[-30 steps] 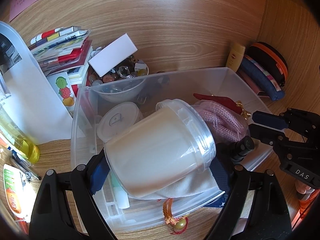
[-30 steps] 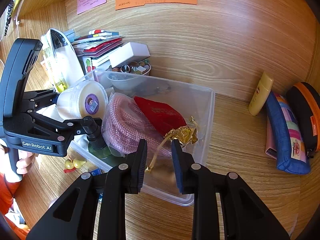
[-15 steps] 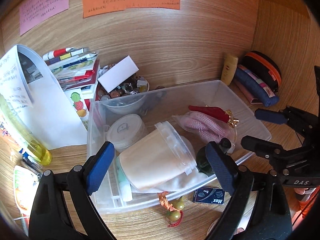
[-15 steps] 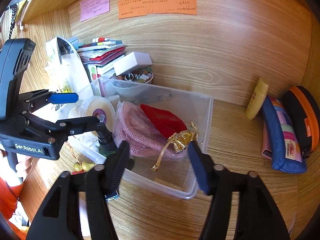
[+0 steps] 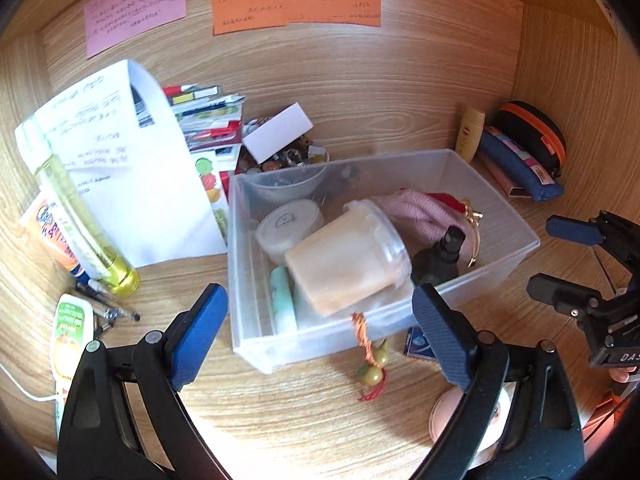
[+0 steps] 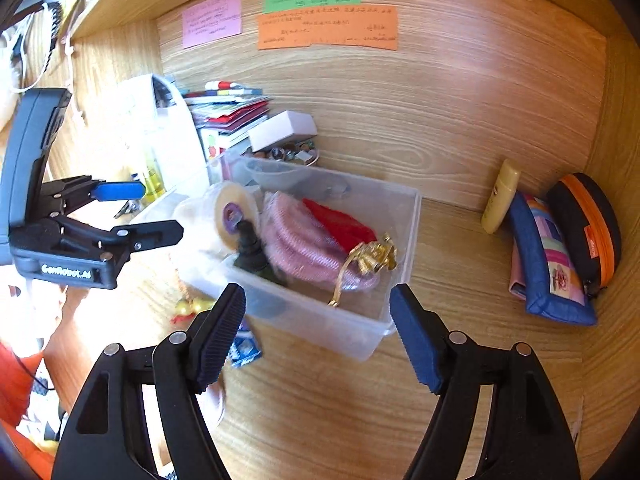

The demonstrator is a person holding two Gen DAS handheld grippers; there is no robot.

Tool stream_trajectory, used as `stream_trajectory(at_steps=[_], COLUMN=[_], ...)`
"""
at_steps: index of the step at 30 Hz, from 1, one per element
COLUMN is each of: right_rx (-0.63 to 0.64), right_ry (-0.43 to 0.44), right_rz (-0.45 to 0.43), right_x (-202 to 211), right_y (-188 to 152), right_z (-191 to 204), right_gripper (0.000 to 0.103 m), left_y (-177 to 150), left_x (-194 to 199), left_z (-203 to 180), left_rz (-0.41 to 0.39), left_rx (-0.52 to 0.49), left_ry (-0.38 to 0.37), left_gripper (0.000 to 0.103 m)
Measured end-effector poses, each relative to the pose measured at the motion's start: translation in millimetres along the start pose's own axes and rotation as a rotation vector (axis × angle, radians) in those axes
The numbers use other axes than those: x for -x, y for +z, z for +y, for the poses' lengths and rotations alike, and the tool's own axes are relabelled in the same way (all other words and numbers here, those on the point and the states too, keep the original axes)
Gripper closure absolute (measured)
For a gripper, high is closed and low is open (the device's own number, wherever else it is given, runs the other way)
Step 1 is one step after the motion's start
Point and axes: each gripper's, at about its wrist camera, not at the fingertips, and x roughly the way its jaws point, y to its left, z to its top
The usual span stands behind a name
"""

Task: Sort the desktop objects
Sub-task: 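Grasp the pink round container with the right gripper while the left grasps the green-bead tassel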

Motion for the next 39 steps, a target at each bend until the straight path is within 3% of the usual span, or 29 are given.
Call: stream_trajectory(at_steps=[17, 30, 32, 34, 37, 39], right_rx=[0.091, 0.143, 0.144, 0.138, 0.125, 0.118], right_ry=[0.098, 0.163, 0.153, 0.132, 0.144, 0.159], right_rz=[0.085, 0.210, 0.219, 0.212, 0.213, 0.216], right_x=[5, -31, -35, -37, -38, -39], right_y=[-40, -63, -65, -66, -65, -64], right_z=[54, 88, 89, 87, 82, 80], right_gripper=[0.029, 0.028, 0.029, 0.030, 0.032, 0.041], left_y=[-54, -74, -74, -72, -69, -67], left_x=[-1, -11, -14, -19, -25, -29], left_z=[6, 13, 9, 4, -4, -9], left_rz=[0.108, 0.161, 0.166, 0.175, 0.187, 0.187], left_rx=[0.001, 0.030, 0.022, 0.006, -0.012, -0.027], left_ry=[0.058, 0.022, 0.015, 0.005, -0.013, -0.016], left_gripper=[0.009, 0.009, 0.011, 0.022, 0.023, 0.023])
